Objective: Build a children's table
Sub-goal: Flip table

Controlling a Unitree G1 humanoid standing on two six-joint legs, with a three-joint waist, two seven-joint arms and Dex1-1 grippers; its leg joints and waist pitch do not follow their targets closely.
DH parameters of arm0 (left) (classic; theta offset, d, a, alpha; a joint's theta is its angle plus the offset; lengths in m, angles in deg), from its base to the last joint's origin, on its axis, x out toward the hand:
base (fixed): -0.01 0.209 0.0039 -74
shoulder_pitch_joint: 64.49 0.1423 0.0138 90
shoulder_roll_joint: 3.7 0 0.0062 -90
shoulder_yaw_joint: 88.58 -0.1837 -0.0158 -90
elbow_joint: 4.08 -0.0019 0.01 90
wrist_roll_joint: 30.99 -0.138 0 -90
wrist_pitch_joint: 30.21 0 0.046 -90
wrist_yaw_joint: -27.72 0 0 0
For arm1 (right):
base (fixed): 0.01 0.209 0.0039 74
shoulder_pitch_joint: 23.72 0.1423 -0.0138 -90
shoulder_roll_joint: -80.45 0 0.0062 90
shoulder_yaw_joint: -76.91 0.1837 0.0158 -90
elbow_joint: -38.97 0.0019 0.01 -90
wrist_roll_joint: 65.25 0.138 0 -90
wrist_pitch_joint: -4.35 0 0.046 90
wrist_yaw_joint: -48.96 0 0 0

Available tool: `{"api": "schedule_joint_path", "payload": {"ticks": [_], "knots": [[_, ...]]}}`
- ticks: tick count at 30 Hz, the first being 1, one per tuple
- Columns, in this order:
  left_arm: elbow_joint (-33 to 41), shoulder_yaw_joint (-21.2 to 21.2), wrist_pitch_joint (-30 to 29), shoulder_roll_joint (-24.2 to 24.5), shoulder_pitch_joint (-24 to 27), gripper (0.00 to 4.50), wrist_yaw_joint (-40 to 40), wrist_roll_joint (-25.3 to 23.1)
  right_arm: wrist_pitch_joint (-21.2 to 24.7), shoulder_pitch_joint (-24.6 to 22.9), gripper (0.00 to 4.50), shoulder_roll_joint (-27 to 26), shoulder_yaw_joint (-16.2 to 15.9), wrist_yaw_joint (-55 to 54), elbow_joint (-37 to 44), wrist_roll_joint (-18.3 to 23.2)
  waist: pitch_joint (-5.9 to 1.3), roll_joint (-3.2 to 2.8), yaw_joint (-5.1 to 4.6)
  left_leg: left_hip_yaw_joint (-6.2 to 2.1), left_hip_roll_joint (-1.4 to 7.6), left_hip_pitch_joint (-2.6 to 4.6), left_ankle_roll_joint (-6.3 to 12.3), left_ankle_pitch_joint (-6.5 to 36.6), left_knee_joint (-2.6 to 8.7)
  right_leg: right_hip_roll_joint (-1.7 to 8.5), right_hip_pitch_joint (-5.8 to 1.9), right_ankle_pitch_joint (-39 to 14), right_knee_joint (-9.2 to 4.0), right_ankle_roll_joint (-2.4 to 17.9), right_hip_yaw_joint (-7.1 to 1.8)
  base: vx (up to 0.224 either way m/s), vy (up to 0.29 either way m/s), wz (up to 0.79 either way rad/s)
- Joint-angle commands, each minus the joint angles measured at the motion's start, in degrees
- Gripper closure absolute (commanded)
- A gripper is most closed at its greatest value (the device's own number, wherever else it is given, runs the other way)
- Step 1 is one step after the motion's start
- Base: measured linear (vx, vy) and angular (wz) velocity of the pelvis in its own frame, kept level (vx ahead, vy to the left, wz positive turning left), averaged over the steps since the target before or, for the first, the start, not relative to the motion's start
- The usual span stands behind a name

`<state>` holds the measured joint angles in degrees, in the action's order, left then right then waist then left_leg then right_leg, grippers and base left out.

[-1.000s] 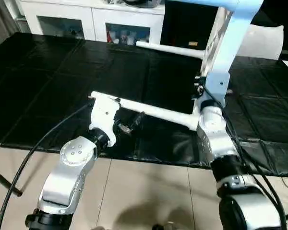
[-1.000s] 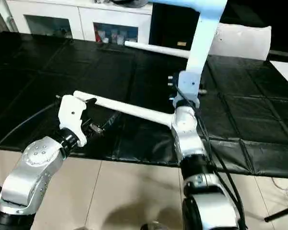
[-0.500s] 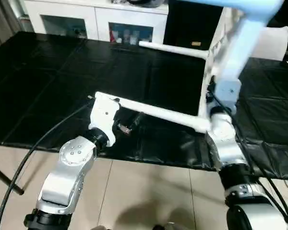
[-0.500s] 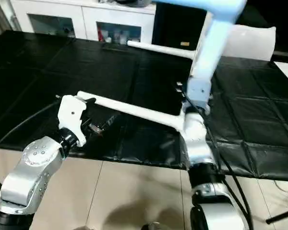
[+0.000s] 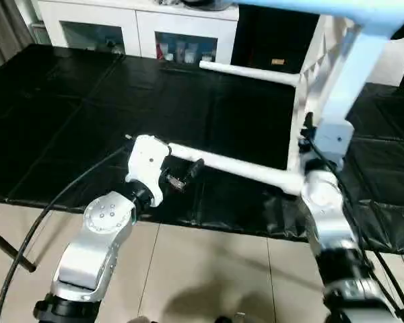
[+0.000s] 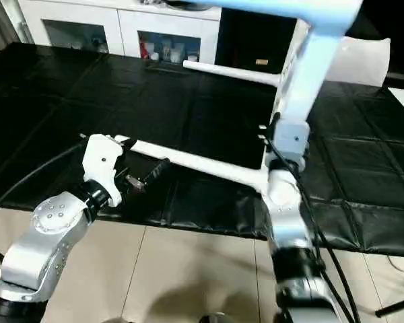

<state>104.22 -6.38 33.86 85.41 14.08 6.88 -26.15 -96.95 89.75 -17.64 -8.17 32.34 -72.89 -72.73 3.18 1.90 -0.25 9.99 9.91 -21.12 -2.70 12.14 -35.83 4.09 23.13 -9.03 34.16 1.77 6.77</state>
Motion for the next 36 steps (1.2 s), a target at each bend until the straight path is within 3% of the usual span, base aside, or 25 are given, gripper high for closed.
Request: {"api": "schedule_joint_path", "payload": {"ticks": [1, 6, 7, 10, 13, 16, 18, 20, 22, 27, 31, 32, 34, 36], "knots": [[2.26, -0.60, 2.01, 1.08, -2.66, 0.00, -0.85, -1.55, 0.31, -0.79, 2.51, 3.49, -1.93, 2.93, 5.40, -4.82, -3.62, -0.26, -0.18, -1.21, 2.95, 0.43, 0.82, 14.20, 4.68, 3.99, -2.61, -19.52, -4.45, 4.25, -3.78, 0.000, 0.000, 0.00], [4.24, 0.98, 5.40, 3.33, -8.99, 0.00, -1.72, -2.68, 1.46, -1.89, 2.51, 9.76, -4.05, 10.72, 12.13, -6.92, -3.64, 0.16, 0.03, -1.19, 2.80, 0.06, 1.92, 11.98, 4.35, 4.14, -3.03, -19.92, -4.19, 3.23, -3.89, 0.000, 0.000, 0.00], [4.54, 1.27, 5.98, 3.73, -10.57, 0.00, -1.85, -2.88, 1.67, -1.86, 2.51, 11.58, -4.06, 12.34, 13.20, -7.39, -3.62, 0.34, -0.08, -1.18, 2.66, -0.48, 2.59, 10.29, 4.24, 4.25, -3.42, -19.30, -3.94, 3.17, -3.92, 0.000, 0.000, 0.00], [5.38, 1.48, 6.93, 4.84, -14.00, 0.00, -2.23, -3.48, 3.21, -1.73, 2.51, 16.13, -3.85, 15.19, 15.66, -8.98, -3.52, 0.41, -0.21, -0.76, 2.18, -0.58, 3.65, 9.13, 3.80, 4.16, -3.06, -23.38, -4.41, 1.54, -3.93, 0.000, 0.000, 0.00], [6.91, 0.92, 8.98, 6.18, -17.68, 0.00, -3.60, -4.37, 4.36, -0.78, 2.51, 20.57, -3.43, 17.05, 17.33, -10.55, -3.64, 0.35, -0.08, -0.69, 2.12, -0.41, 4.28, 8.18, 3.62, 3.74, -2.71, -23.70, -4.41, 0.90, -3.80, 0.000, 0.000, 0.00], [7.34, 0.65, 10.52, 6.58, -19.16, 0.00, -4.31, -4.51, 4.81, -0.37, 2.49, 22.28, -3.28, 18.01, 17.85, -10.82, -3.67, 0.32, 0.26, -0.65, 2.28, -0.36, 4.46, 7.90, 3.55, 3.88, -2.63, -23.82, -4.37, 1.29, -3.70, 0.000, 0.000, 0.00], [8.09, 0.18, 16.87, 8.31, -22.06, 0.00, -4.61, -7.48, 6.26, 1.78, 2.49, 25.62, -2.82, 20.22, 17.84, -11.34, -3.81, 0.33, 0.61, -0.72, 2.30, -0.28, 4.54, 7.96, 3.52, 3.78, -2.58, -23.78, -4.32, 1.17, -3.69, 0.000, 0.000, 0.00], [7.89, 0.47, 19.79, 9.16, -23.30, 0.00, -3.49, -9.59, 7.20, 3.24, 2.48, 27.21, -3.08, 21.70, 17.76, -11.49, -4.00, 0.43, 0.67, -0.73, 2.29, -0.41, 4.94, 6.75, 3.37, 3.56, -2.66, -20.29, -3.74, 1.88, -3.86, 0.000, 0.000, 0.00], [7.32, 0.82, 21.37, 10.01, -24.08, 0.00, -2.25, -11.51, 7.70, 4.61, 2.48, 28.33, -3.53, 22.53, 17.35, -11.46, -3.75, 0.45, 0.78, -0.56, 2.30, -0.42, 5.02, 7.34, 3.29, 3.77, -2.54, -21.04, -3.78, 2.44, -3.91, 0.000, 0.000, 0.00], [2.72, 3.10, 18.84, 13.74, -25.51, 0.00, 2.50, -18.52, 7.65, 9.36, 2.47, 32.74, -5.03, 25.86, 15.47, -11.19, -3.79, 0.32, 0.99, -0.58, 2.09, -0.44, 4.00, 7.90, 3.11, 3.67, -2.37, -24.52, -3.95, 1.13, -3.69, 0.000, 0.000, 0.00], [-1.29, 3.57, 16.47, 15.06, -25.60, 0.00, 2.27, -19.89, 7.26, 12.03, 2.47, 34.88, -5.50, 27.73, 14.38, -10.82, -3.83, 0.02, 1.16, -0.68, 2.27, -0.30, 4.07, 7.87, 3.16, 3.77, -2.20, -23.41, -3.89, 2.48, -3.75, 0.000, 0.000, 0.00], [-4.57, 3.87, 15.59, 15.75, -25.53, 0.00, 2.45, -21.08, 6.79, 14.16, 2.47, 36.35, -6.04, 29.57, 13.34, -10.48, -3.90, 0.42, 0.99, -0.76, 2.28, -0.42, 4.27, 7.98, 3.11, 3.71, -2.26, -22.94, -3.68, 3.10, -3.63, 0.000, 0.000, 0.00], [-6.33, 3.95, 15.39, 16.05, -25.74, 0.00, 2.73, -21.55, 6.59, 15.31, 2.47, 36.97, -6.44, 30.95, 12.74, -10.17, -3.79, 0.25, 1.11, -0.63, 2.17, -0.09, 4.46, 9.04, 2.98, 3.85, -2.00, -24.19, -3.94, 3.41, -3.76, 0.000, 0.000, 0.00], [-9.25, 3.56, 15.75, 16.46, -26.52, 0.00, 2.92, -21.85, 6.25, 17.27, 2.47, 37.98, -7.24, 32.84, 11.76, -9.92, -3.83, 0.41, 1.23, -0.68, 2.21, -0.19, 4.84, 8.66, 3.03, 3.88, -2.10, -23.77, -3.86, 4.11, -3.76, 0.000, 0.000, 0.00]]}}
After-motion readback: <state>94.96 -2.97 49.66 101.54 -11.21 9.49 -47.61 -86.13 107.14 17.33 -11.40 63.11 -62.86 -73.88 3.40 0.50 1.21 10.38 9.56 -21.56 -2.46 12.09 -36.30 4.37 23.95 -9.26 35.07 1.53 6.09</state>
